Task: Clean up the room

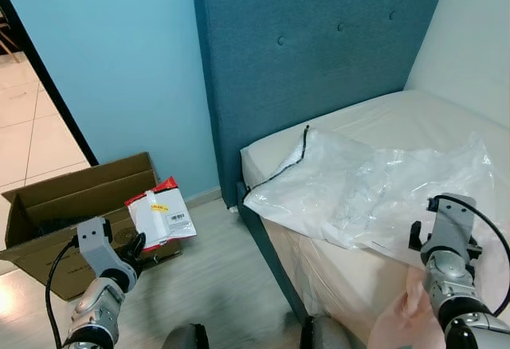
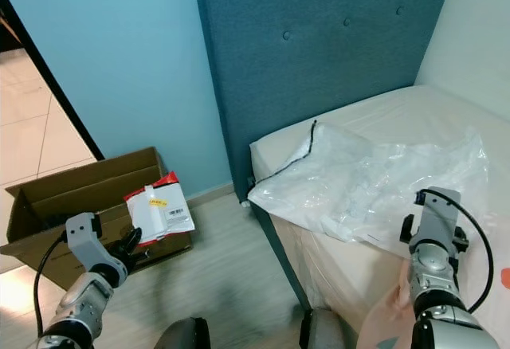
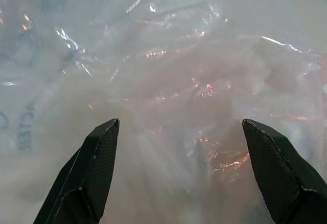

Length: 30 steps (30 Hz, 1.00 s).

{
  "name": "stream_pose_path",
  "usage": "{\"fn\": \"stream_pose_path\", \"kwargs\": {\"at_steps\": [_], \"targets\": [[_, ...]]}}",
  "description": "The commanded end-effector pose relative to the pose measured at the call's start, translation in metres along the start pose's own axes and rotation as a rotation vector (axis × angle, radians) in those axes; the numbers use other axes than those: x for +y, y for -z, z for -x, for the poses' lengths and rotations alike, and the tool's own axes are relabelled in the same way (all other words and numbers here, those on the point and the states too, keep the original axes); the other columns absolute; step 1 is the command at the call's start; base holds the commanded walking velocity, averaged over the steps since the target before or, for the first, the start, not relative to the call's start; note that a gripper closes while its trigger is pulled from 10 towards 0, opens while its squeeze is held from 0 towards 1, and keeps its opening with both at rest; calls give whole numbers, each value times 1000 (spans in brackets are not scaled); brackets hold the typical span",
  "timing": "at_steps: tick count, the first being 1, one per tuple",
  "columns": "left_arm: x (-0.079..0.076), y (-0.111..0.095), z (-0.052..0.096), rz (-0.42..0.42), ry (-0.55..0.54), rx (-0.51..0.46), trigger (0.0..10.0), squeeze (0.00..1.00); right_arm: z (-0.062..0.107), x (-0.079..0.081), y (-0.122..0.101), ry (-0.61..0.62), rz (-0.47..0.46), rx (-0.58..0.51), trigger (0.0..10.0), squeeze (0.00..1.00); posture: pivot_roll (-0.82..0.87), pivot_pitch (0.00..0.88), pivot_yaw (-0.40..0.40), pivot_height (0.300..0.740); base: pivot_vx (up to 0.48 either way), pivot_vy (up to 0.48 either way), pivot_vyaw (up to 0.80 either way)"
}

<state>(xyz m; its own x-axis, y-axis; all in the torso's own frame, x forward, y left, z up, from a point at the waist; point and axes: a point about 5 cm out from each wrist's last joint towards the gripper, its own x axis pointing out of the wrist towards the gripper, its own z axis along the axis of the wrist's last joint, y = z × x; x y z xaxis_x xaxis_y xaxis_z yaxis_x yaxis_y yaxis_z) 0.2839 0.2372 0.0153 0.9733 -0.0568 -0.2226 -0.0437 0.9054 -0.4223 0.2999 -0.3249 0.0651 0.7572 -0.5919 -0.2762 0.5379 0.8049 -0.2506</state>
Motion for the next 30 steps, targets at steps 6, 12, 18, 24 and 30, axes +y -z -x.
{"fn": "stream_pose_path", "kwargs": {"at_steps": [6, 12, 18, 24, 30], "targets": [[3, 6, 8, -46, 21, 16, 10000, 0, 9, 18, 27, -74, -39, 151, 0, 0, 49, 164, 6, 604, 0, 0, 0], [4, 5, 9, -73, 38, 14, 10000, 0, 7, 23, 21, -82, -117, 166, 0, 0, 55, 171, 7, 604, 0, 0, 0], [1, 3, 7, -86, 52, 11, 10000, 0, 4, 29, 8, -114, -243, 145, 0, 0, 47, 157, 3, 604, 0, 0, 0], [-6, 0, 2, -88, 71, 1, 10000, 0, 3, 37, -7, -192, -450, 95, 0, 0, 42, 138, 5, 604, 0, 0, 0], [-16, -16, -10, -85, 98, -54, 10000, 0, 8, 66, -34, -458, -713, 4, 0, 0, 32, 107, 2, 604, 0, 0, 0]]}}
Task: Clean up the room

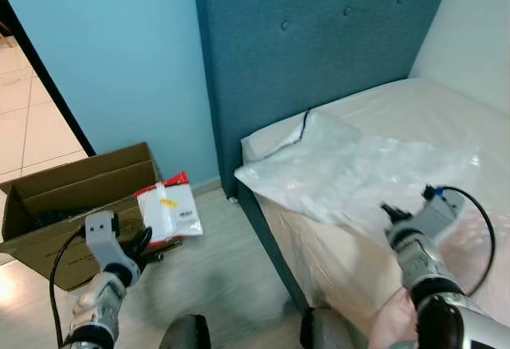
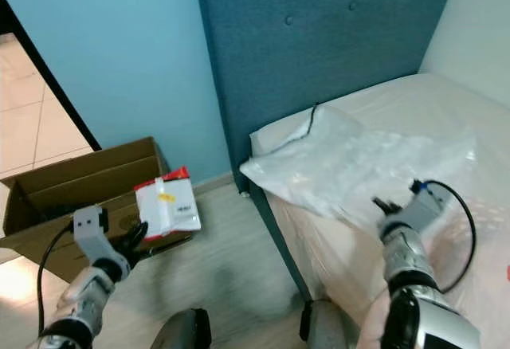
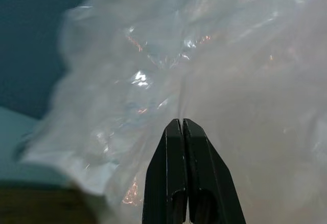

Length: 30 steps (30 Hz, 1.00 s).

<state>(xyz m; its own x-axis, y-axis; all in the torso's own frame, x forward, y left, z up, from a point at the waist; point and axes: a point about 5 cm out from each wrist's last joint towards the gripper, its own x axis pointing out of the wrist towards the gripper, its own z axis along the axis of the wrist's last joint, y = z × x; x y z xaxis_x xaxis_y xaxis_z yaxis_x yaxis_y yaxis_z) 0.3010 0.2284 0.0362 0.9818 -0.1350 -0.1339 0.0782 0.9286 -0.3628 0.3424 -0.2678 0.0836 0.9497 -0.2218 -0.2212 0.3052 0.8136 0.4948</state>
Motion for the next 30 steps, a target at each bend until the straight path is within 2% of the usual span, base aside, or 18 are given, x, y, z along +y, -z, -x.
{"fn": "stream_pose_path", "kwargs": {"at_steps": [1, 3, 5, 7, 9, 14, 16, 19, 21, 23, 30], "targets": [[-1, -1, 0, 2, -3, -14, 10000, 0, 0, 10, 4, -87, -63, 4, 0, 0, 30, 100, 0, 604, 0, 0, 0], [-6, -8, -7, 4, 10, -42, 10000, 0, -1, 27, 9, -217, -102, 12, 0, 0, 24, 88, -2, 604, 0, 0, 0], [-6, -8, -7, 4, 10, -42, 10000, 0, -1, 27, 9, -217, -102, 12, 0, 0, 24, 88, -2, 604, 0, 0, 0], [-11, -14, -12, 7, 25, -67, 10000, 0, 0, 41, 13, -318, -117, 13, 0, 0, 19, 71, -6, 604, 0, 0, 0], [-11, -14, -12, 7, 25, -67, 10000, 0, 0, 41, 13, -318, -117, 13, 0, 0, 19, 71, -6, 604, 0, 0, 0], [-21, -21, -20, 14, 51, -98, 10000, 0, 1, 59, 10, -459, -152, -14, 0, 0, 12, 51, -11, 604, 0, 0, 0], [-21, -21, -20, 14, 51, -98, 10000, 0, 1, 59, 10, -459, -152, -14, 0, 0, 12, 51, -11, 604, 0, 0, 0], [-32, -28, -27, 23, 85, -140, 10000, 0, 1, 64, 15, -465, 31, 28, 0, 0, 5, 21, -20, 604, 0, 0, 0], [-32, -28, -27, 23, 85, -140, 10000, 0, 1, 64, 15, -465, 31, 28, 0, 0, 5, 21, -20, 604, 0, 0, 0], [-36, -33, -29, 29, 101, -166, 10000, 0, 3, 65, 26, -485, 81, 70, 0, 0, 7, 8, -27, 609, 0, 0, 0], [-38, -47, -32, 24, 108, -235, 10000, 0, 12, 78, 45, -588, 67, 118, 0, 0, 9, 0, -30, 639, 0, 0, 0]]}}
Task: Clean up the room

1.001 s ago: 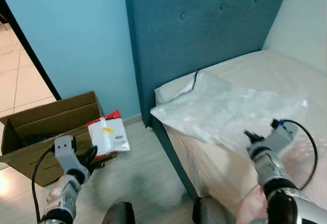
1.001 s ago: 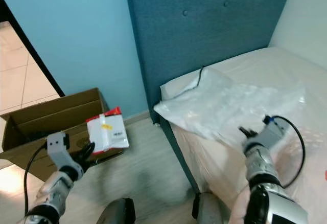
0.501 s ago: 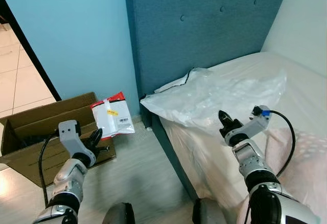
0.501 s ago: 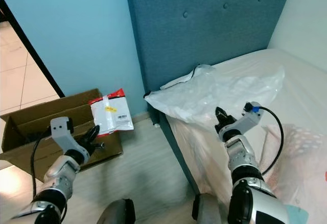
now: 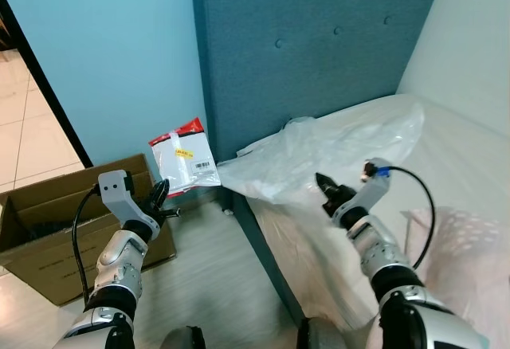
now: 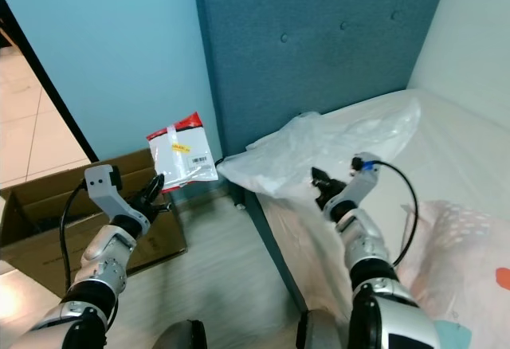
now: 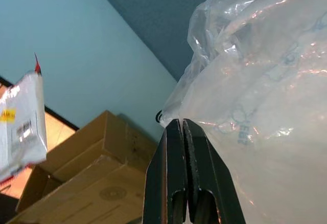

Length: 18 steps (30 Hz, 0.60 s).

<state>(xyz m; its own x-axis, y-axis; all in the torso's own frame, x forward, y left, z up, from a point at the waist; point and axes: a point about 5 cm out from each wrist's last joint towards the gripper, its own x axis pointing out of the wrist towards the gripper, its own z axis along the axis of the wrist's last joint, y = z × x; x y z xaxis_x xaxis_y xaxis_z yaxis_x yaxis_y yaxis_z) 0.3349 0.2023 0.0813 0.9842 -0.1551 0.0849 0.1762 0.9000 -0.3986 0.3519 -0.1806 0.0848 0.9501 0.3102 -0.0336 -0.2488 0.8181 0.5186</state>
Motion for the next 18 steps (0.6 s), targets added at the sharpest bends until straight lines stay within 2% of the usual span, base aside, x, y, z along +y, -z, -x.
{"fn": "stream_pose_path", "kwargs": {"at_steps": [1, 7, 9, 10, 11, 12, 14, 18], "targets": [[0, -8, -2, -13, 8, -39, 10000, 0, -1, 3, -1, -28, 12, 1, 0, 0, 9, 0, -30, 639, 0, 0, 0], [1, -11, -3, -17, 7, -50, 10000, 0, -2, 6, 1, -50, 8, 2, 0, 0, 11, 0, -31, 644, 0, 0, 0], [3, -18, -5, -31, -5, -69, 10000, 0, -9, 22, -4, -158, 22, -12, 0, 0, 8, 0, -31, 654, 0, 0, 0], [3, -18, -5, -31, -5, -69, 10000, 0, -9, 22, -4, -158, 22, -12, 0, 0, 8, 0, -31, 654, 0, 0, 0], [4, -20, -6, -37, -14, -72, 10000, 0, -12, 31, -7, -214, 41, -15, 0, 0, 8, 0, -32, 659, 0, 0, 0], [4, -20, -6, -37, -14, -72, 10000, 0, -12, 31, -7, -214, 41, -15, 0, 0, 8, 0, -32, 659, 0, 0, 0], [7, -18, -4, -51, -45, -59, 10000, 0, -17, 42, -10, -280, 83, -12, 0, 0, 11, 0, -37, 669, 0, 0, 0], [13, -14, 0, -68, -96, -38, 10000, 0, -21, 49, -9, -296, 116, 7, 0, 0, 14, 0, -42, 689, 0, 0, 0]]}}
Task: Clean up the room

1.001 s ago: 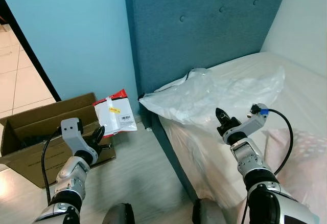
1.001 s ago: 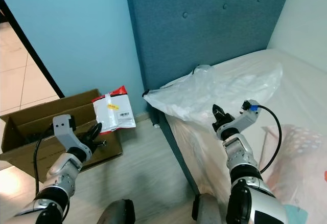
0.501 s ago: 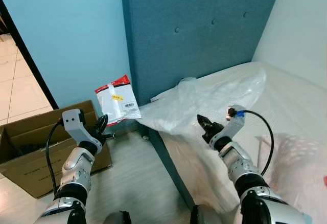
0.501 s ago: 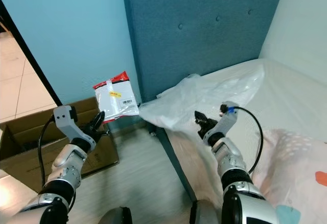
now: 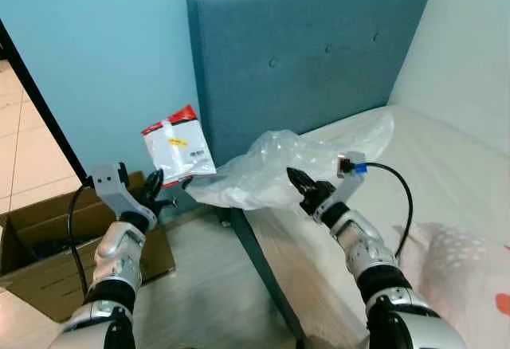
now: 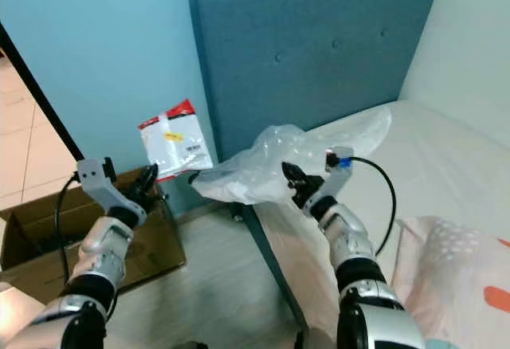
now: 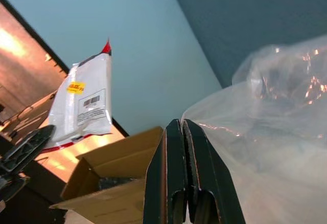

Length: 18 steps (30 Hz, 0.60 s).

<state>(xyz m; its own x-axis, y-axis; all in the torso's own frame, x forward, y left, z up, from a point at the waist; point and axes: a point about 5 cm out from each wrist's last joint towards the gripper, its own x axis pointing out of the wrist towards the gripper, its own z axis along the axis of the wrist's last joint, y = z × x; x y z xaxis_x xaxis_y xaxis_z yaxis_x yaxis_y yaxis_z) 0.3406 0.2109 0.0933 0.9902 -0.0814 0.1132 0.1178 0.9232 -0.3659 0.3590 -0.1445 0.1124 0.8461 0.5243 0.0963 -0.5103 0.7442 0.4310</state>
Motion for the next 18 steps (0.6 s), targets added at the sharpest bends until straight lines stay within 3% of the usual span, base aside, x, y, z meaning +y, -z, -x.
{"fn": "stream_pose_path", "kwargs": {"at_steps": [1, 11, 12, 13, 14, 18], "targets": [[9, 1, 4, -27, -38, 17, 10000, 0, -5, 5, -2, -25, 25, 9, 0, 0, 14, 0, -42, 689, 0, 0, 0], [22, 5, 13, -53, -126, 42, 10000, 0, -8, 12, 15, -21, 68, 93, 0, 0, 25, 0, -55, 719, 0, 0, 0], [24, 5, 14, -55, -133, 41, 10000, 0, -9, 15, 17, -45, 44, 91, 2588, 0, 33, 0, -59, 719, 0, 0, 0], [25, 5, 15, -56, -136, 40, 10000, 0, -9, 18, 18, -64, 25, 87, 2588, 0, 33, 0, -59, 719, 0, 0, 0], [26, 5, 16, -59, -139, 39, 10000, 0, -10, 20, 19, -88, 16, 91, 10000, 0, 35, 0, -62, 719, 0, 0, 0], [28, 4, 17, -69, -150, 35, 10000, 0, -11, 24, 21, -117, 46, 111, 10000, 0, 39, 0, -65, 719, 0, 0, 577]]}}
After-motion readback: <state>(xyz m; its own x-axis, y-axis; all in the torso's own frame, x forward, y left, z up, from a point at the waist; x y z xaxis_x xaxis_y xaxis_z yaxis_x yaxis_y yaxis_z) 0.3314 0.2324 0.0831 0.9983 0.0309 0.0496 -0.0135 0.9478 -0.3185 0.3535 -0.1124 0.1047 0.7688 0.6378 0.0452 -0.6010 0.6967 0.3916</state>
